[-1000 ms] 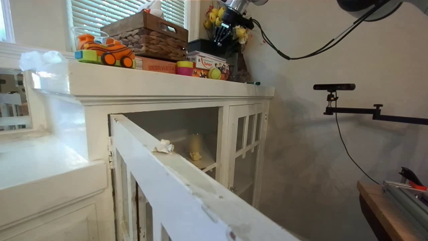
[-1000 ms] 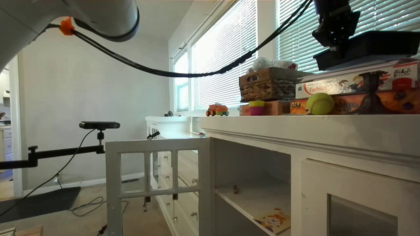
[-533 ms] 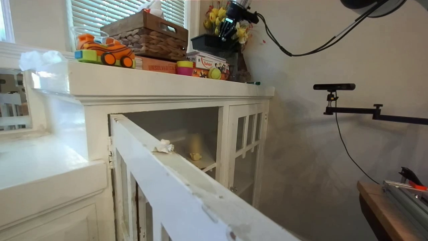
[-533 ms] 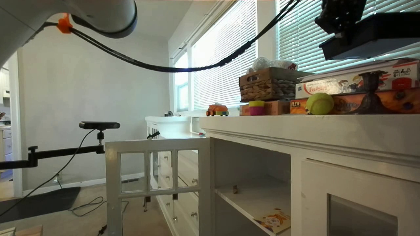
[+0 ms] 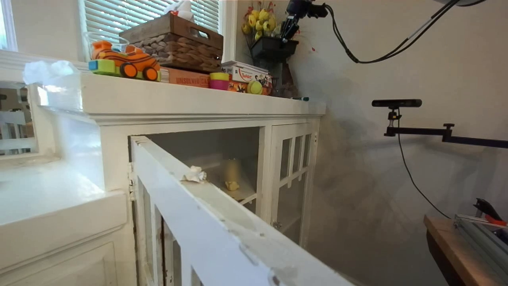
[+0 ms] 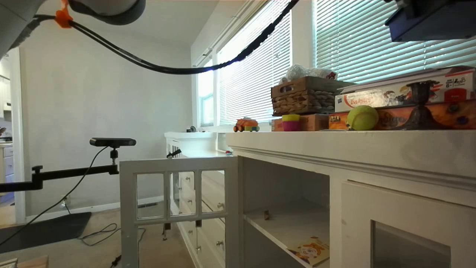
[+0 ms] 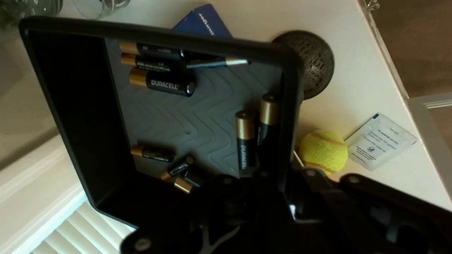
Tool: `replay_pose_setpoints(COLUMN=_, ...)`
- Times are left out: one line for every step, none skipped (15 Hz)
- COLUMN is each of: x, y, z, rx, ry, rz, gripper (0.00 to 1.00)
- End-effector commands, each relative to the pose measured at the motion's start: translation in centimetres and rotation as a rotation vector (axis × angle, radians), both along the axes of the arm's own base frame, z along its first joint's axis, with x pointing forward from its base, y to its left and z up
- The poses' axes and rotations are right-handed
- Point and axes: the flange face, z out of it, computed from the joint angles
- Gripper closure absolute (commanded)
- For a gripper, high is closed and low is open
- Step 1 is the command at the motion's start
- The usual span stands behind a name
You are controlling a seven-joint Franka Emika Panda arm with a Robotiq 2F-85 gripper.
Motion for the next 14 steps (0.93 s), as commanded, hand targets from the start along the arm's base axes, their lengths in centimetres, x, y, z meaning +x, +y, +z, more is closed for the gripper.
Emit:
replay_pose_setpoints(x=-2.4, y=0.3, z=0.6, rx=0.050, ry=0.031, rz=-0.104, gripper=0.97)
replay_pose_setpoints(x=-2.8, y=0.2, z=0.2, rx=0.064, ry=0.039, rz=-0.124, gripper=0.97)
replay_pose_setpoints(x=-3.1, y=0.1, z=-0.2, rx=0.079, ry=0.048, rz=-0.145, gripper=0.97)
replay_pose_setpoints(x=-3.5, y=0.1, z=-0.6, rx=0.092, ry=0.055, rz=-0.165, gripper=0.97)
replay_pose_setpoints(x=-3.8, y=-0.1, z=-1.3, rx=0.102, ry=0.064, rz=-0.189, gripper=0.97)
replay_pose_setpoints(x=-4.1, y=-0.2, z=-1.9, rx=0.114, ry=0.073, rz=-0.205, gripper=0.97)
replay_pose_setpoints(x=-4.4, y=-0.3, z=-2.4, rx=0.116, ry=0.082, rz=-0.231, gripper=0.97)
replay_pose_setpoints(x=-4.7, y=-0.4, z=-3.0, rx=0.122, ry=0.092, rz=-0.249, gripper=0.97)
replay_pose_setpoints(x=-5.1, y=-0.5, z=-3.4, rx=0.129, ry=0.100, rz=-0.264, gripper=0.97)
replay_pose_setpoints(x=-5.5, y=-0.5, z=-3.6, rx=0.124, ry=0.098, rz=-0.279, gripper=0.97)
replay_pose_setpoints(x=-5.8, y=-0.5, z=-4.0, rx=0.125, ry=0.101, rz=-0.290, gripper=0.97)
replay_pose_setpoints(x=-6.2, y=-0.5, z=-4.1, rx=0.117, ry=0.099, rz=-0.304, gripper=0.97)
replay_pose_setpoints(x=-6.5, y=-0.5, z=-4.2, rx=0.110, ry=0.098, rz=-0.318, gripper=0.97)
replay_pose_setpoints(x=-6.8, y=-0.5, z=-4.3, rx=0.106, ry=0.096, rz=-0.326, gripper=0.97)
